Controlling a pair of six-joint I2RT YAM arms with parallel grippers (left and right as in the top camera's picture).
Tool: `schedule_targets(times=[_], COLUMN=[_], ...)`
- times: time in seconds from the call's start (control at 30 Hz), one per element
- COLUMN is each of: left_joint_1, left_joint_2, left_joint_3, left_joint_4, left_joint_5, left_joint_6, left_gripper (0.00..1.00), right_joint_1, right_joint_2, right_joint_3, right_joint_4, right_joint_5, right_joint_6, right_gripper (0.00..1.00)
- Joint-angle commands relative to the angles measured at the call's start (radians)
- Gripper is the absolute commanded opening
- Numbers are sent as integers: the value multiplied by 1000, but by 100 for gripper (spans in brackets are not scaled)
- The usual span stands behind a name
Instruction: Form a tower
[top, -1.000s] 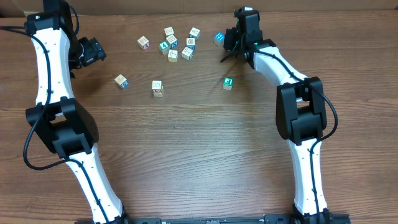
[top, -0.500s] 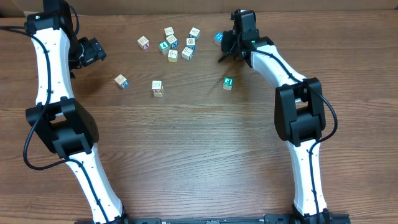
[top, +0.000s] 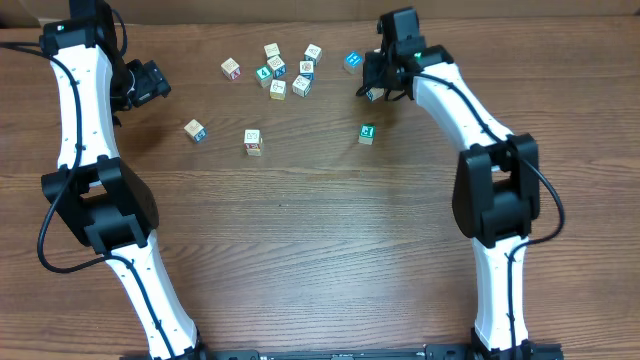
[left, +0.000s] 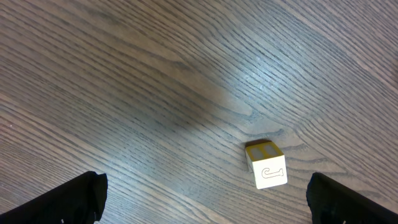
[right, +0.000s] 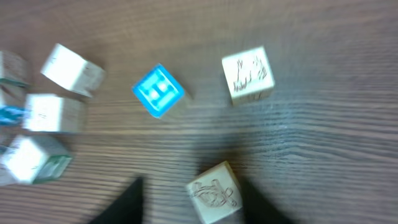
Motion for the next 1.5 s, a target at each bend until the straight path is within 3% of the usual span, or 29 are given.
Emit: schedule_targets(times=[0.0,0.27,0.53,0.63,0.87,1.03,1.17,1.27,1.47], left_joint_1=[0,0,0,0,0,0,0,0,0], left_joint_2=[-19,-19,-19,-19,-19,-19,-19,-19,-19], left_joint_3=[18,18,18,18,18,18,18,18,18], left_joint_4=[1,1,1,1,1,1,1,1,1], left_joint_5=[-2,-2,-2,-2,-2,-2,-2,-2,-2], left_joint_6=[-21,-21,-21,-21,-21,-21,-21,-21,-21], left_gripper=[99,100,100,100,99,100,99,99,99], right_joint_1=[0,0,-16,-16,-17,-24,-23,-23,-23], right_joint_2=[-74,-16,19,41,74,101,132,131,112], right_joint_3=[3,-11,-24,-24,-24,-24,-24,-24,-21], right_joint_4=[-5,-18,-5,-4,14,40,54,58,58], right_joint_5=[-7,3,1,-53,-47,-39,-37,-10,12], right_joint_6=[-2,-107,-225,-319,-346,-346,-375,-394,-393], right_gripper=[81,85,73,72,71,60,60,47,47])
